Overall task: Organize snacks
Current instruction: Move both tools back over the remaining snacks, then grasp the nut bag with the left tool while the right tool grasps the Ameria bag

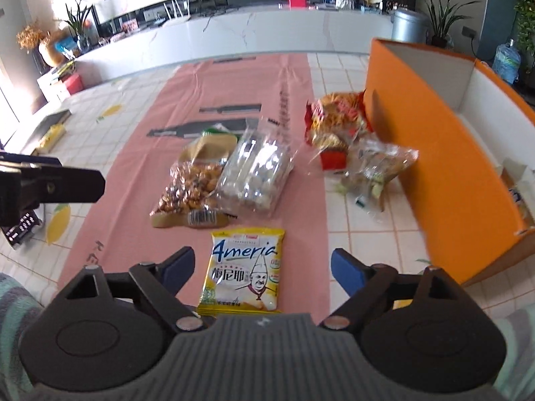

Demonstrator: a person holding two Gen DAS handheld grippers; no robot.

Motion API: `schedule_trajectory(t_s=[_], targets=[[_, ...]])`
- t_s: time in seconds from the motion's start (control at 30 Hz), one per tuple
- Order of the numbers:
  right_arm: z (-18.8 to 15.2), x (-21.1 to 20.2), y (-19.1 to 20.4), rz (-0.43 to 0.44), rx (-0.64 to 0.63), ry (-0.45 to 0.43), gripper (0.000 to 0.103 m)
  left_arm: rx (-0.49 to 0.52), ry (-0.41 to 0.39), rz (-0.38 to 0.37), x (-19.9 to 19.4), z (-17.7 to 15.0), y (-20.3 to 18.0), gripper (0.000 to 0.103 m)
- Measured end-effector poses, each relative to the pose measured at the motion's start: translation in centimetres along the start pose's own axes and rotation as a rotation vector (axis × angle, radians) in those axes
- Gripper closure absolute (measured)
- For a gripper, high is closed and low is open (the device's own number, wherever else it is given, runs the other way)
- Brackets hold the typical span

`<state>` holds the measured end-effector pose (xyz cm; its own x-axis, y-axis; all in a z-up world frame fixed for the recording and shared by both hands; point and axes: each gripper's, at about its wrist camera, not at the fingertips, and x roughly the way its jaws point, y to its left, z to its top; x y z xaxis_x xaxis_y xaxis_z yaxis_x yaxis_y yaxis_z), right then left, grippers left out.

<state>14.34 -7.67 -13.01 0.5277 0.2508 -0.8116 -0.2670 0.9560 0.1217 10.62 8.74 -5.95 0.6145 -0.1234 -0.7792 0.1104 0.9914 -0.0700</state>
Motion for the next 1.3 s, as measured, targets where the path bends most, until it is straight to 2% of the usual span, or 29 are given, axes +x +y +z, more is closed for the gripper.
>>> schedule_trajectory(t_s=[0.27, 0.43, 0.5, 0.57, 0.77, 0.97, 1.07, 1.17, 1.2, 1.3], targets=[[0.0, 4.1, 0.7, 0.003, -0.019, 0.071, 0.018, -0.001, 0.062, 0.012, 3.8, 1.4, -0.3, 0.013], [-0.1, 5.0, 0.6, -0.024, -0.048, 0.090, 0.029, -0.027, 0.102, 0.012, 5.6, 2.0, -0.3, 0.013], [0.0, 4.9, 0.4, -0.032, -0.053, 0.083, 0.039, -0.014, 0.116, 0.015, 6.4, 2.0, -0.6, 0.013], [0.2, 4.9, -0.4, -0.042, -0.038, 0.084, 0.041, -0.001, 0.127, 0.019, 7.0, 2.0, -0.8, 0.013], [0.9, 5.0, -3.0, -0.068, 0.003, 0.075, 0.041, 0.000, 0.159, 0.040, 9.2, 2.0, -0.8, 0.013], [1.3, 5.2, -4.1, -0.077, 0.021, 0.066, 0.040, -0.077, 0.196, 0.026, 11.4, 2.0, 0.1, 0.013], [1.2, 5.2, -4.3, -0.085, 0.034, 0.073, 0.033, -0.110, 0.206, 0.018, 12.2, 1.9, 0.1, 0.012], [1.1, 5.2, -4.4, -0.090, 0.059, 0.074, 0.028, -0.123, 0.208, 0.048, 12.8, 2.0, 0.0, 0.012], [1.0, 5.2, -4.4, -0.087, 0.063, 0.072, 0.025, -0.123, 0.210, 0.056, 13.0, 2.0, -0.1, 0.012], [0.8, 5.4, -4.0, -0.106, 0.055, 0.064, 0.025, -0.073, 0.206, 0.087, 13.3, 2.1, -1.0, 0.011]])
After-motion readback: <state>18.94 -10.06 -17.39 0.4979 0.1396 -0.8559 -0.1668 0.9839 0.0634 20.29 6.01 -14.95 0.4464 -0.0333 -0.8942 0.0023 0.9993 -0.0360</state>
